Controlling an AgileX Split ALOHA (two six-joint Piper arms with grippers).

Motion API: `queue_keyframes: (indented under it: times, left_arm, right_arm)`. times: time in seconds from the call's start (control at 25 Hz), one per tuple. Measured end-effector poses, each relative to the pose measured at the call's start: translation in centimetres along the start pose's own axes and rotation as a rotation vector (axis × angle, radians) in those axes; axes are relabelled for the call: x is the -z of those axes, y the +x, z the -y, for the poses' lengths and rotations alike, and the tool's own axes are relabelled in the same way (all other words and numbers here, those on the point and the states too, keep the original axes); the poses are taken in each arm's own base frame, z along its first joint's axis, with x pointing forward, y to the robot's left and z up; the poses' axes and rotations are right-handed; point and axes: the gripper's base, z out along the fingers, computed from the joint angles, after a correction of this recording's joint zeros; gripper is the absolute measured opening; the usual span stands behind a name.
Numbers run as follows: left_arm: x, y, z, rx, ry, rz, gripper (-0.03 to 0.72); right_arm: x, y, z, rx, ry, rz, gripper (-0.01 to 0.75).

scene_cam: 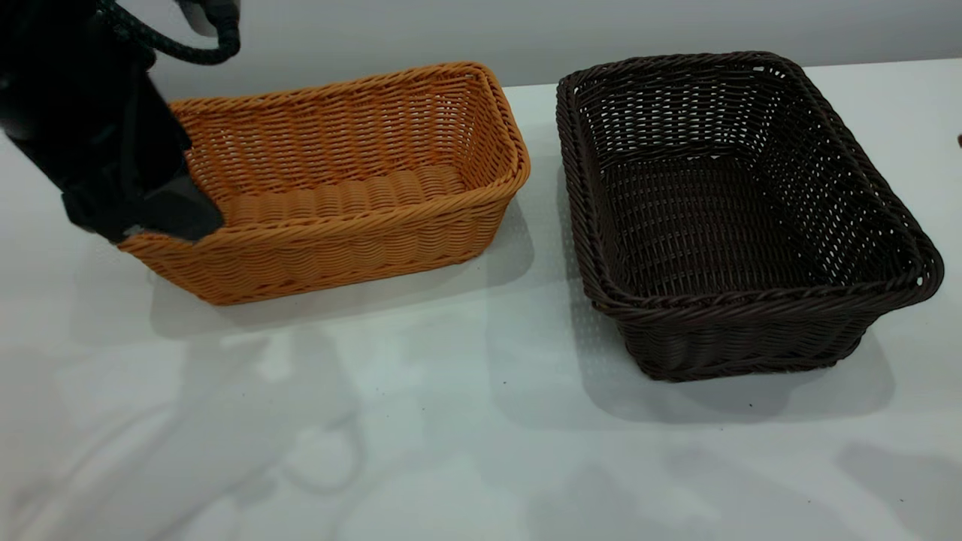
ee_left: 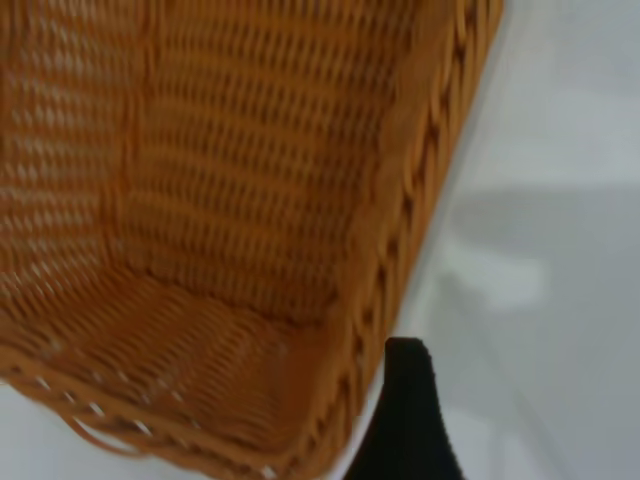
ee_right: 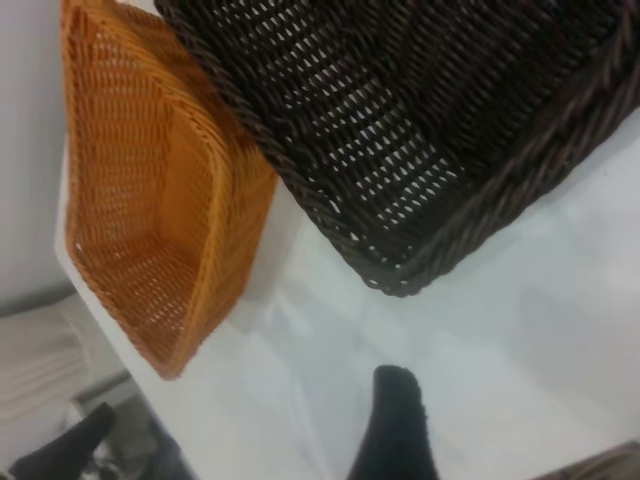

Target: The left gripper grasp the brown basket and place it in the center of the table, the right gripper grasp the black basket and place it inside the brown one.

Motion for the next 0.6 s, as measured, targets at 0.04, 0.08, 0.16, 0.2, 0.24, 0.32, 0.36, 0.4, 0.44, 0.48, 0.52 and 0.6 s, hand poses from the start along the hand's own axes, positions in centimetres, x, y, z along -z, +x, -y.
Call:
queue_keyframes:
  times: [0.04,0.08,0.16,0.2,0.24,0.32,0.36,0.4,0.44,0.48,0.52,0.6]
  left_arm:
    - [-0.2,-0.1,0.0,-0.011,-0.001,0.003,0.498]
    - [-0.5,-0.2,-0.1,-0.015,-0.003,0.007,0.498]
    - [-1.3,-0.2,-0.1,-0.026,0.001,-0.001,0.498]
    - [-1.7,-0.2,-0.1,-0.038,0.006,-0.016,0.498]
    - [-2.2,-0.1,0.0,-0.049,0.014,-0.031,0.498]
    - [-3.1,0.0,0.1,-0.062,0.028,-0.049,0.498]
    - [-3.4,-0.1,0.1,-0.074,0.025,-0.051,0.498]
    - [-3.8,-0.1,0.1,-0.082,0.026,-0.054,0.498]
    - [-4.1,-0.2,-0.1,-0.091,0.024,-0.056,0.498]
    - [-4.3,-0.4,-0.2,-0.099,0.019,-0.053,0.498]
    - [-4.5,-0.6,-0.4,-0.099,0.013,-0.046,0.498]
    - [-4.9,-1.1,-0.8,-0.098,0.013,-0.045,0.498]
  right_arm:
    - [0.0,0.0,-0.1,-0.01,-0.009,0.005,0.528]
    - [0.0,-0.1,-0.1,-0.018,-0.016,0.011,0.528]
    - [0.0,-0.1,-0.2,-0.018,-0.016,0.014,0.528]
    - [0.0,-0.1,-0.2,-0.018,-0.016,0.014,0.528]
    - [0.0,-0.1,-0.2,-0.02,-0.018,0.014,0.528]
    - [0.0,-0.2,-0.3,-0.036,-0.031,0.017,0.528]
    - [0.0,-0.2,-0.4,-0.043,-0.037,0.018,0.528]
    - [0.0,-0.2,-0.4,-0.047,-0.041,0.021,0.528]
    - [0.0,-0.2,-0.4,-0.043,-0.044,0.025,0.528]
    - [0.0,-0.3,-0.4,-0.037,-0.045,0.026,0.528]
    - [0.0,-0.3,-0.4,-0.036,-0.045,0.026,0.528]
    - [0.0,-0.3,-0.4,-0.036,-0.044,0.035,0.528]
